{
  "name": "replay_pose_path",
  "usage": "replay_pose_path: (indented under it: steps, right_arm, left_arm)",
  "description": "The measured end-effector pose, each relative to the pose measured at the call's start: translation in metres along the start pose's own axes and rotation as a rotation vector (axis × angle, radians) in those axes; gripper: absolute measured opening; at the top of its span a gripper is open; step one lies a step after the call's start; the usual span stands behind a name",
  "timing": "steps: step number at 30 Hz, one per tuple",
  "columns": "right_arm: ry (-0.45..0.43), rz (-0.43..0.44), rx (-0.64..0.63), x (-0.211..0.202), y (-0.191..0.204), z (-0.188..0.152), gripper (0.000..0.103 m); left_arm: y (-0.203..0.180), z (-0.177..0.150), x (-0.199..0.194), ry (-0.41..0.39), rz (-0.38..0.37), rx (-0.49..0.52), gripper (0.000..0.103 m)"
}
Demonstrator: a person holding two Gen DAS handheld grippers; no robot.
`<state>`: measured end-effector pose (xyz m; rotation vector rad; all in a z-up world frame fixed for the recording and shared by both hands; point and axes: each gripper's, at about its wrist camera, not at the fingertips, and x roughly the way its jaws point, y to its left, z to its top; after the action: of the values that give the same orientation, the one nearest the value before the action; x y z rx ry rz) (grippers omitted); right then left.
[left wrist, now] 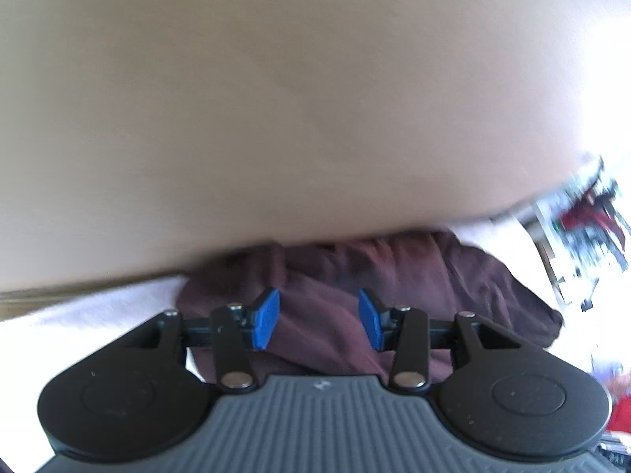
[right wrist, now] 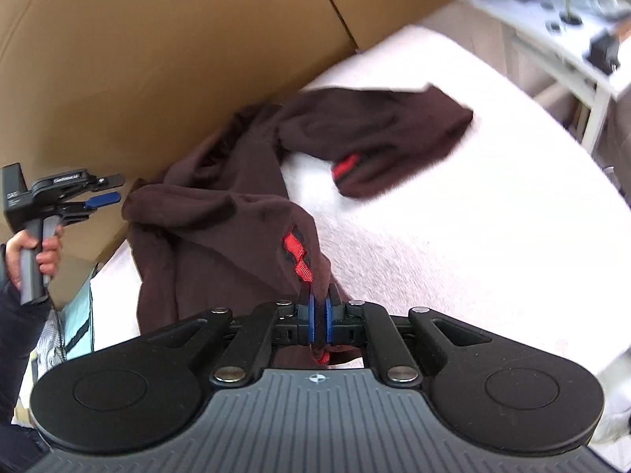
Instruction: Fold clothes
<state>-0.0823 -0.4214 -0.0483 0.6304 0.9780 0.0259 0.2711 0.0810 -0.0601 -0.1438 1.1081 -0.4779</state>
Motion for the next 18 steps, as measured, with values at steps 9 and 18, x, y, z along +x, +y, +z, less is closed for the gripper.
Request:
replay_pose_path:
  steps: [9,18]
  right_arm:
    - [-0.034,0.056,-0.018,-0.017,0.007,-0.009,0.006]
    - [-0.025,0.124,-0.063,-0.043,0.024,-0.026,0.006]
  left_arm:
    - [-0.034,-0.013,0.038,0.230,-0.004,-0.042,0.047]
    - [-0.050,-0.005,0.050,0.215,0.040,-0.077,0.056]
